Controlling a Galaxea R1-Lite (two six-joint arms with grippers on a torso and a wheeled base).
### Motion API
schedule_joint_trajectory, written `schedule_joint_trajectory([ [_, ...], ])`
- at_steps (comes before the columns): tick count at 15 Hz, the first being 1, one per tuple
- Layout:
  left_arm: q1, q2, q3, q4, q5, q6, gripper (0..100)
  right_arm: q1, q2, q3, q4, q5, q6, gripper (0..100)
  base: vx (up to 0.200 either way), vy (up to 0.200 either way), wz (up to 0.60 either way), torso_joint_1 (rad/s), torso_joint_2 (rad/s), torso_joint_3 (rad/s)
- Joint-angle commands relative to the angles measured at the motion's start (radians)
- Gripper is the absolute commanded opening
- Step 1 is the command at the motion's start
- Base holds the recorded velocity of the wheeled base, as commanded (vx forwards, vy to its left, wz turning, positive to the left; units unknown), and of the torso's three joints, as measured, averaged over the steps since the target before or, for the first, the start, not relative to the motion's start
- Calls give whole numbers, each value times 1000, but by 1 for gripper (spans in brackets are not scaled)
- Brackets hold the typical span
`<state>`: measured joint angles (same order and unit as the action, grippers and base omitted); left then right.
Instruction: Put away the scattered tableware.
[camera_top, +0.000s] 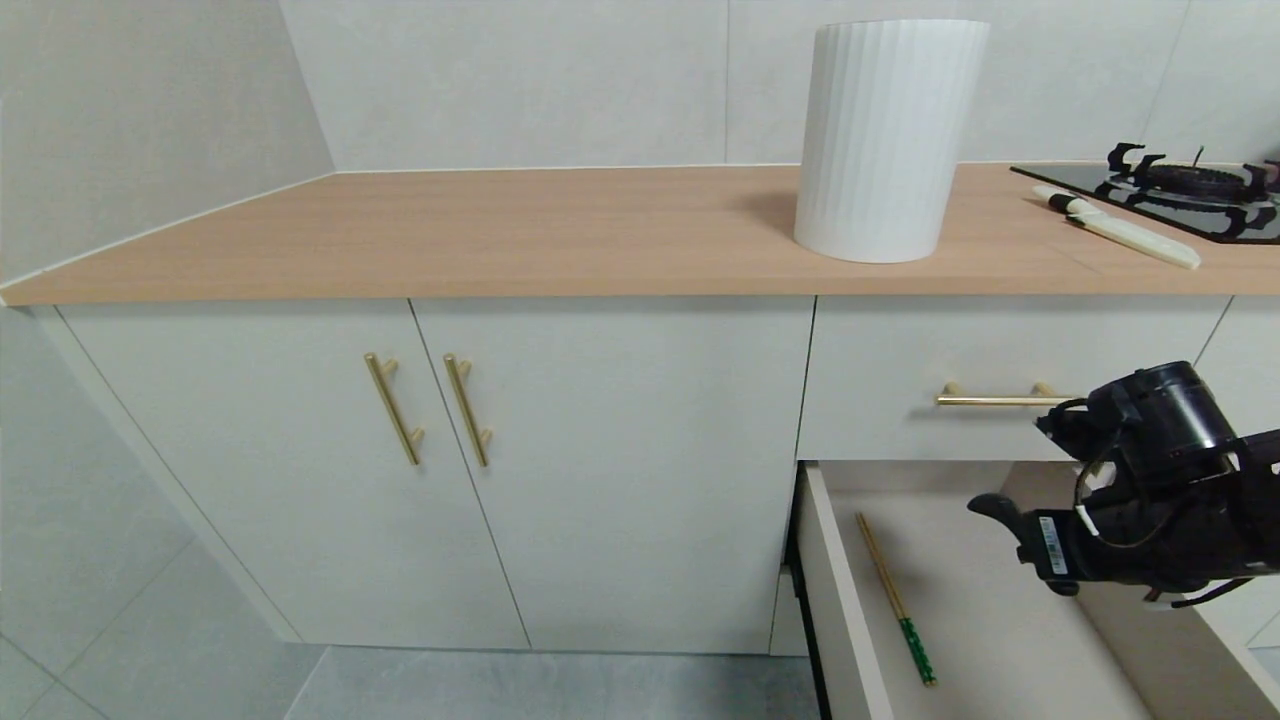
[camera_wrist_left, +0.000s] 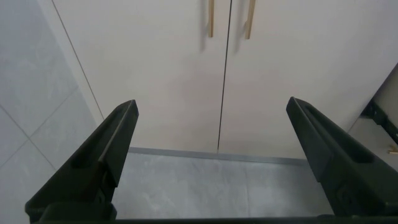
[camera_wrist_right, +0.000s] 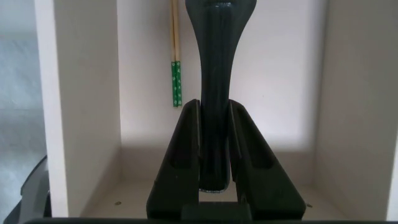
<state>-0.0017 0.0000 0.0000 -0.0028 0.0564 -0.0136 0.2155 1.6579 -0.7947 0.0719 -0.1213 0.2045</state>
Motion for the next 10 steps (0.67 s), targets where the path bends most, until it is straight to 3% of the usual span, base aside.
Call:
schedule_joint_trajectory([
  [1,0,0,0,0,0,0,100,1,59,-1,0,0,0,0,0,0,0,0,0,0],
  [4,0,0,0,0,0,0,100,1,180,2,-38,-1,0,0,0,0,0,0,0,0],
  [10,0,0,0,0,0,0,100,-18,514,68,-396,-21,-4,0,0,0,0,0,0,0],
])
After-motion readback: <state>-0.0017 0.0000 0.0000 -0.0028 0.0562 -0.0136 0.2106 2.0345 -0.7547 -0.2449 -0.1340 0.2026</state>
